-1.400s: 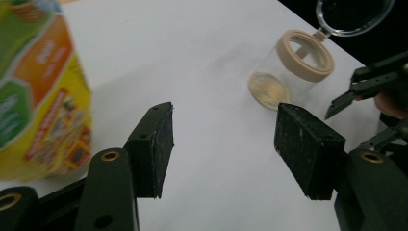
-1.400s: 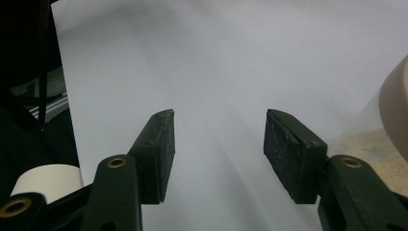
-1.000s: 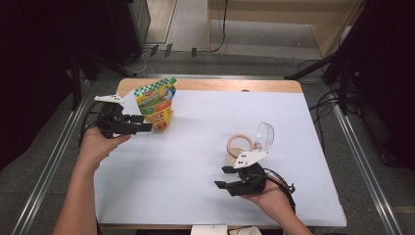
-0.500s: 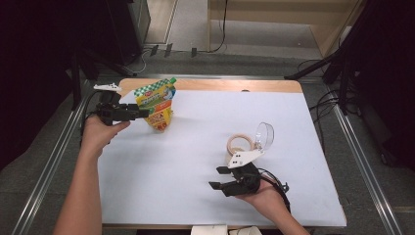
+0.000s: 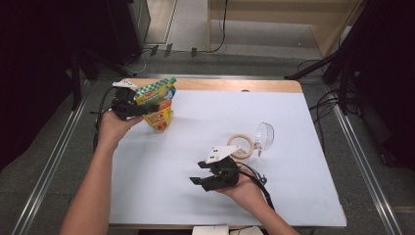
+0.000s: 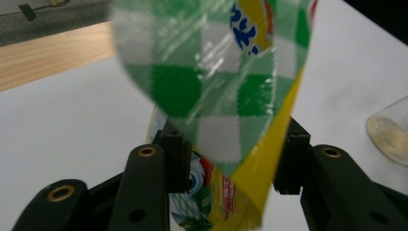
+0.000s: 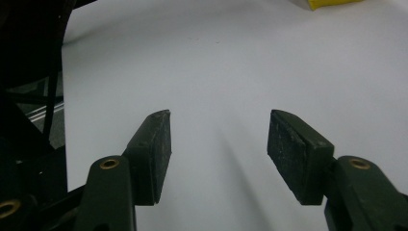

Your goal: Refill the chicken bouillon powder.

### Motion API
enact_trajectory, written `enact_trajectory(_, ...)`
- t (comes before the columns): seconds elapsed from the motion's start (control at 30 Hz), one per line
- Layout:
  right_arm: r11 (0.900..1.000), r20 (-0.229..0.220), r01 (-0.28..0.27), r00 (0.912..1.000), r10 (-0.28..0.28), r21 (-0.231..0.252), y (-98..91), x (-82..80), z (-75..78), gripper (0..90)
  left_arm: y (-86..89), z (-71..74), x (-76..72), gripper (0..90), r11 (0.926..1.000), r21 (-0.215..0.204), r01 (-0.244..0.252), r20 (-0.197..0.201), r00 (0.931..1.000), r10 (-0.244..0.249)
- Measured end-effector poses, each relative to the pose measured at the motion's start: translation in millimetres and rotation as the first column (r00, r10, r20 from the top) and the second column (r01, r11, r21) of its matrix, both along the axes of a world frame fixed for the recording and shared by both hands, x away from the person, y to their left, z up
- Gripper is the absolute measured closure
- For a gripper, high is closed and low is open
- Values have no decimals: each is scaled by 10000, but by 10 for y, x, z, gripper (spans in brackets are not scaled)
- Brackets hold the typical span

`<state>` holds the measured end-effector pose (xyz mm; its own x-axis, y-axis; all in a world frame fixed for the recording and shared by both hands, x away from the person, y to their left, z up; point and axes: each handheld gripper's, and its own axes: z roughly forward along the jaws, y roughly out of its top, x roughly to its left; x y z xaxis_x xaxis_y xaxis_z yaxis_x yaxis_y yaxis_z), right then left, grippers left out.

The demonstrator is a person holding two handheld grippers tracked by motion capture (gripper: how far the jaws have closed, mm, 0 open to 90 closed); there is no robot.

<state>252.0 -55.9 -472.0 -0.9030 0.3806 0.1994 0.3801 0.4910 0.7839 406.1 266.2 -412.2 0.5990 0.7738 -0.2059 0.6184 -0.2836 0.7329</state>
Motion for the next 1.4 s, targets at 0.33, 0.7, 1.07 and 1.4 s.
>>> enact_trajectory(0.33,9998,-166,183,9997,-181,76,59,14,-99,426,24,28,-40,838,9992,-388,-68,313,9995,80)
enact_trajectory(0.7,9997,-129,202,9997,-200,128,41,-12,-126,433,-1,82,-62,900,9992,-375,-151,-258,9996,141)
enact_trajectory(1.07,9993,-210,294,9994,-290,223,32,-5,-137,438,-171,370,-251,900,9959,-692,587,-312,9977,-609)
enact_trajectory(1.4,9984,-231,532,9983,-528,180,30,7,-173,438,-331,655,-529,900,9825,-1206,1421,-376,9883,-1476)
